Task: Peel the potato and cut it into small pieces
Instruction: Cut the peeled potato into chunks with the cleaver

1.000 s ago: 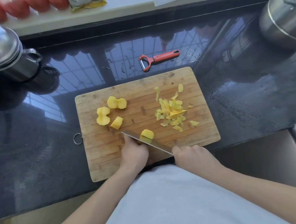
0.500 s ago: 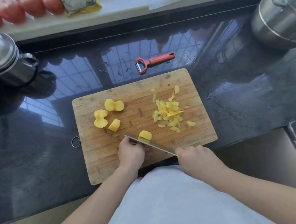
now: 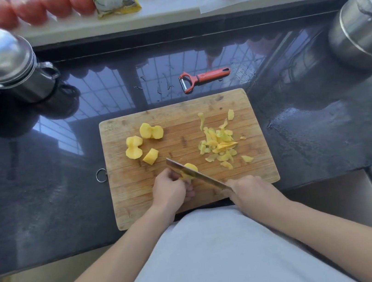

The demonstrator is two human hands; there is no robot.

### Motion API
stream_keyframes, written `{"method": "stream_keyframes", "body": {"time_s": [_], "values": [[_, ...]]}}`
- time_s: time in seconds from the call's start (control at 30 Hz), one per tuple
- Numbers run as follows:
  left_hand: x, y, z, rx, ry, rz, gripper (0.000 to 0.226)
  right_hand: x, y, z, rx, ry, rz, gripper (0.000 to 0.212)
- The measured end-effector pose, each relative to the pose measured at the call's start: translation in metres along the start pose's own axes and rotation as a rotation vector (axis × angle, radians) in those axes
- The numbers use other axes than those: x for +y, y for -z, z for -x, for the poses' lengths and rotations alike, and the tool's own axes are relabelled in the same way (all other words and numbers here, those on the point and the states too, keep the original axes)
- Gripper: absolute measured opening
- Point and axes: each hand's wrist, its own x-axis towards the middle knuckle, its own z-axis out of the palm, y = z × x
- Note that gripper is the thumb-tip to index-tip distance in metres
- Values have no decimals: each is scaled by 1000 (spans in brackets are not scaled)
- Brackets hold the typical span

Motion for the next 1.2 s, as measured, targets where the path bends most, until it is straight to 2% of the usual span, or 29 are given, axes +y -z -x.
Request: {"method": "stream_keyframes", "body": {"time_s": [0.13,0.27,0.43,0.5,0.57,0.67,0.73,0.8,0.9,1.03,1.2], "values": [[1,-1,-2,-2,0,-24,10,-3,8,-13,-41,-12,-61,28],[4,-1,-1,-6,-2,-47,12,-19,7,-27,-8,-7,-33,28],[8,8,1,4,-32,-187,10,-12,4,-17,15,-1,-79,31],[6,17,-2,-7,-56,-296,9,-2,5,-6,8,-14,-166,30],[9,27,-3,-25,-89,-512,17,6,9,2,40,-39,-256,29],[22,34,-4,62,-220,-911,38,13,20,5,125,-176,-468,31],[37,28,-7,118,-390,-1009,40,18,29,1,202,-274,-566,32],[48,16,-15,55,-554,-1074,45,23,38,-3,261,-345,-610,33],[53,-5,-26,-75,-646,-1191,47,27,46,-4,294,-408,-658,33],[49,-15,-32,-6,-719,-1179,27,26,48,-3,299,-402,-645,32],[45,33,-3,177,-706,-961,36,17,37,-4,224,-372,-628,31]]}}
